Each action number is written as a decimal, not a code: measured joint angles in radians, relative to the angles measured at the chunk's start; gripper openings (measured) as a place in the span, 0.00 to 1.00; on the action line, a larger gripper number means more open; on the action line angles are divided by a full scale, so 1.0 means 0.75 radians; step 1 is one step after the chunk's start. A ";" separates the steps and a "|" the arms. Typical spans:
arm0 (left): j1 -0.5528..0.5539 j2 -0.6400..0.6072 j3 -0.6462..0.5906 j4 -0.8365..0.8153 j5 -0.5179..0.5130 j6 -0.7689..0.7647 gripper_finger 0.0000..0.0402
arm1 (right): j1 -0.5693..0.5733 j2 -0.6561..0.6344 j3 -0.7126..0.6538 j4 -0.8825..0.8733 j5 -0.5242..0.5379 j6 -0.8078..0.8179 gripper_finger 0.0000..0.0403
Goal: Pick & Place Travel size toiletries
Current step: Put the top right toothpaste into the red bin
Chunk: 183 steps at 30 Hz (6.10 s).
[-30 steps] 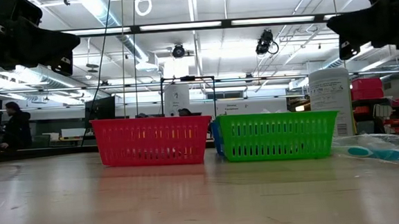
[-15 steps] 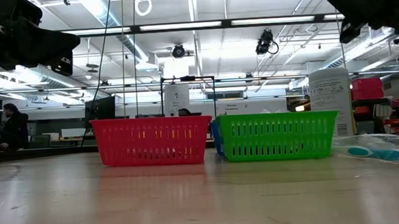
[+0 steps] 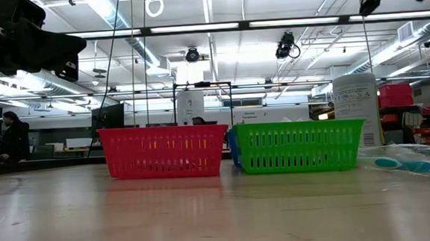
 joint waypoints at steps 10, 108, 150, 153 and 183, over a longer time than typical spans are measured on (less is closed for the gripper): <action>0.000 0.000 0.000 -0.001 0.000 0.000 0.08 | 0.000 0.204 0.318 -0.070 0.001 0.007 0.04; -0.001 -0.001 0.000 0.000 0.000 0.000 0.08 | -0.145 0.724 1.177 -1.486 0.294 -0.066 0.04; 0.000 0.000 0.000 0.000 0.000 0.000 0.08 | -0.562 0.940 0.917 -1.860 0.194 -0.531 0.06; 0.000 0.000 0.001 0.000 0.000 0.000 0.08 | -0.571 0.981 0.917 -1.860 0.170 -0.691 0.07; 0.000 -0.001 0.000 0.000 0.000 0.000 0.08 | -0.584 1.376 0.917 -1.747 0.081 -1.166 0.18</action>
